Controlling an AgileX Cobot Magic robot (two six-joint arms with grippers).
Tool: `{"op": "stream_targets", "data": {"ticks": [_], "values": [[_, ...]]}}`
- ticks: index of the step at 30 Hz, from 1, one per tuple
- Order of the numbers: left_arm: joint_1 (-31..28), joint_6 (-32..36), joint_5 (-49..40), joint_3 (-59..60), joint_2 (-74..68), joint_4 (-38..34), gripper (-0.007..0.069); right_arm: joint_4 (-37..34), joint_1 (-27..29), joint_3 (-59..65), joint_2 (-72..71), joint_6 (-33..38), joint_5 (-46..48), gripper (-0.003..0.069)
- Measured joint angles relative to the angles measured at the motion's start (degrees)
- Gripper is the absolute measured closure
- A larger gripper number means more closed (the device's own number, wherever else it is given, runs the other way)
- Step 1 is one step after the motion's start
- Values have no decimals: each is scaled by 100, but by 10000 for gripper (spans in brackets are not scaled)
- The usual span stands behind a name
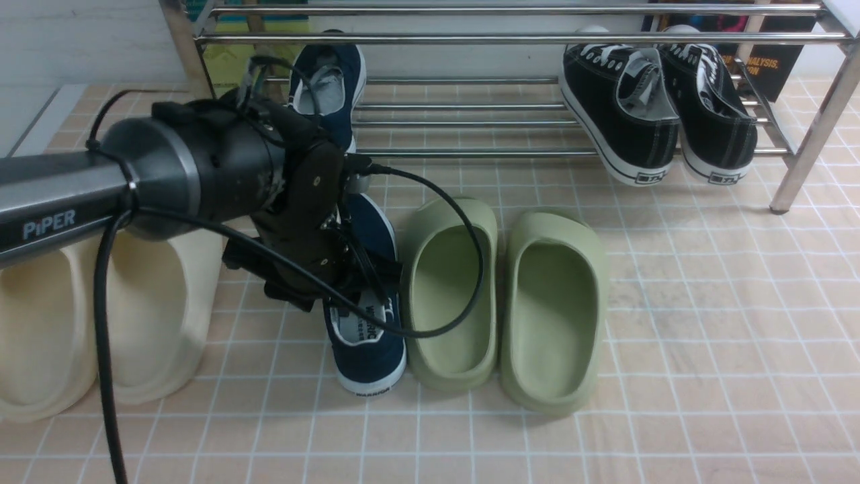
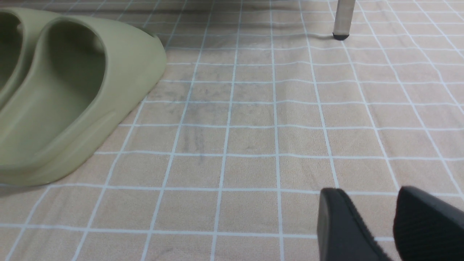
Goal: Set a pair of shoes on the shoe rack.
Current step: Use the left arm to grab the shoe closest to it
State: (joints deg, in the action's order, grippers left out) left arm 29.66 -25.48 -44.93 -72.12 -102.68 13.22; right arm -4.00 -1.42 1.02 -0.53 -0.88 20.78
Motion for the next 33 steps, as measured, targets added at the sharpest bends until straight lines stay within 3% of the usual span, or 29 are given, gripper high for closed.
{"op": "stream_targets", "data": {"ticks": [2,7,11,20,28,33], "values": [[0,0,-13,0,-18,57,347,0,0,0,0,0,0,419],[5,-48,-45,0,-25,192,555,0,0,0,0,-7,0,419],[5,-67,-82,0,-25,237,594,0,0,0,0,-7,0,419],[-11,-61,-151,0,-25,248,568,0,0,0,0,-7,0,419],[-144,-61,-53,0,-58,107,366,0,0,0,0,-7,0,419],[-144,20,-49,0,-262,101,343,0,0,0,0,-3,0,419]]}}
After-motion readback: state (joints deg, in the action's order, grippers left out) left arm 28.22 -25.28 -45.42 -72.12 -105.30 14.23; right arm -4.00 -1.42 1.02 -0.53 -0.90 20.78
